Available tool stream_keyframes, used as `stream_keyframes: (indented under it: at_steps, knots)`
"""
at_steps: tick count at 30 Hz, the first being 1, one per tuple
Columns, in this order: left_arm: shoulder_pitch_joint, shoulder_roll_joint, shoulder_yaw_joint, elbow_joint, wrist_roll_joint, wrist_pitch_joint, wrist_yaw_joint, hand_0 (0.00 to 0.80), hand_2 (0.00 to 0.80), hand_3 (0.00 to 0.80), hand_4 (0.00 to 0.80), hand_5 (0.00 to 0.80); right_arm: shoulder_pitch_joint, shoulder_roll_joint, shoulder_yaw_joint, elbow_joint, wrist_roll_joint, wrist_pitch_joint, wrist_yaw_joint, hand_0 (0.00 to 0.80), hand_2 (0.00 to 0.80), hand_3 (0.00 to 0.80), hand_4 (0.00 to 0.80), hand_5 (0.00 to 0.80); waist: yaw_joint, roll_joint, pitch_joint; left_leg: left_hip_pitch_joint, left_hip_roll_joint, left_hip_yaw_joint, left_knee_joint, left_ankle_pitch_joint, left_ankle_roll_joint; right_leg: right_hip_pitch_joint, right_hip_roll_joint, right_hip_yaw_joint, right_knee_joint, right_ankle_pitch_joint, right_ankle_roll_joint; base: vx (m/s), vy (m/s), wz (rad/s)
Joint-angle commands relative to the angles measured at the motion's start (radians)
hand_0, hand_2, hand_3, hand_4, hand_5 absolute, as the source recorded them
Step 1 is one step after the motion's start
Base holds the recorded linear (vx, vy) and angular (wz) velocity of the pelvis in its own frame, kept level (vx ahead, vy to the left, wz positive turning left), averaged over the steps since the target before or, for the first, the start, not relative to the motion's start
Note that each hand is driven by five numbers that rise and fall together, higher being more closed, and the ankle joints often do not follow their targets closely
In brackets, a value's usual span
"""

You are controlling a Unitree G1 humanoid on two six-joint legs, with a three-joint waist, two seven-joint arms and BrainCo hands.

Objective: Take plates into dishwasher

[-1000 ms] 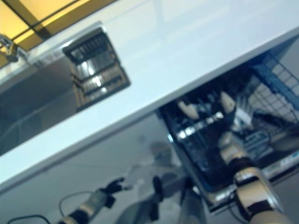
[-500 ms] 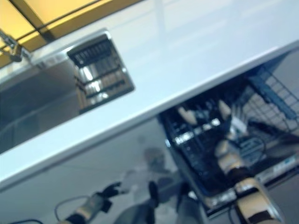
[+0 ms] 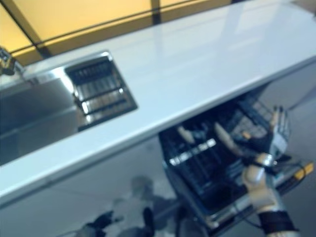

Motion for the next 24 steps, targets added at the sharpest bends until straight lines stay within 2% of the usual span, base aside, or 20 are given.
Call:
stream_keyframes:
  at_steps: [1, 8, 11, 12, 16, 24]
  knots:
    - [0.003, 0.008, 0.031, 0.050, 0.058, -0.038, 0.002, 0.000, 0.000, 0.000, 0.000, 0.000, 0.013, -0.077, -0.066, -0.100, -0.002, -0.069, 0.008, 0.000, 0.000, 0.000, 0.000, 0.000, -0.021, -0.030, -0.074, 0.013, 0.065, 0.050, 0.001, -0.075, -0.042, 0.131, 0.058, 0.012, -0.115, -0.073, -0.022, -0.024, -0.055, -0.23]
    - [0.008, -0.006, 0.045, 0.103, 0.050, -0.074, -0.002, 0.000, 0.000, 0.000, 0.000, 0.000, 0.055, -0.076, -0.189, -0.152, 0.122, -0.149, 0.032, 0.000, 0.000, 0.000, 0.000, 0.000, -0.064, -0.039, -0.108, 0.041, 0.081, 0.097, 0.019, -0.092, -0.053, 0.163, 0.069, 0.060, -0.144, -0.061, -0.027, -0.031, -0.039, -0.24]
    - [0.005, -0.007, 0.046, 0.111, 0.048, -0.081, -0.007, 0.000, 0.000, 0.000, 0.000, 0.000, 0.072, -0.071, -0.226, -0.158, 0.160, -0.159, 0.040, 0.000, 0.000, 0.000, 0.000, 0.000, -0.079, -0.041, -0.117, 0.050, 0.086, 0.116, 0.023, -0.089, -0.058, 0.172, 0.073, 0.073, -0.156, -0.056, -0.029, -0.024, -0.027, -0.15]
    - [0.004, -0.008, 0.046, 0.116, 0.049, -0.084, -0.009, 0.000, 0.000, 0.000, 0.000, 0.000, 0.080, -0.071, -0.236, -0.156, 0.168, -0.157, 0.040, 0.000, 0.000, 0.000, 0.000, 0.000, -0.083, -0.039, -0.120, 0.055, 0.089, 0.110, 0.029, -0.097, -0.064, 0.178, 0.075, 0.083, -0.157, -0.057, -0.024, -0.014, -0.026, -0.20]
    - [0.001, -0.008, 0.043, 0.126, 0.040, -0.093, -0.011, 0.000, 0.000, 0.000, 0.000, 0.000, 0.111, -0.057, -0.276, -0.121, 0.265, -0.164, 0.055, 0.000, 0.000, 0.000, 0.000, 0.000, -0.106, -0.040, -0.125, 0.063, 0.097, 0.136, 0.034, -0.089, -0.071, 0.184, 0.080, 0.098, -0.171, -0.050, -0.025, -0.026, -0.031, -0.23]
    - [-0.011, 0.007, 0.034, 0.127, 0.015, -0.074, -0.023, 0.000, 0.000, 0.000, 0.000, 0.000, 0.159, 0.009, -0.317, 0.003, 0.566, -0.123, 0.209, 0.000, 0.000, 0.000, 0.000, 0.000, -0.148, -0.037, -0.133, 0.072, 0.105, 0.177, 0.033, -0.083, -0.075, 0.182, 0.084, 0.140, -0.198, -0.028, -0.023, -0.028, -0.041, -0.17]
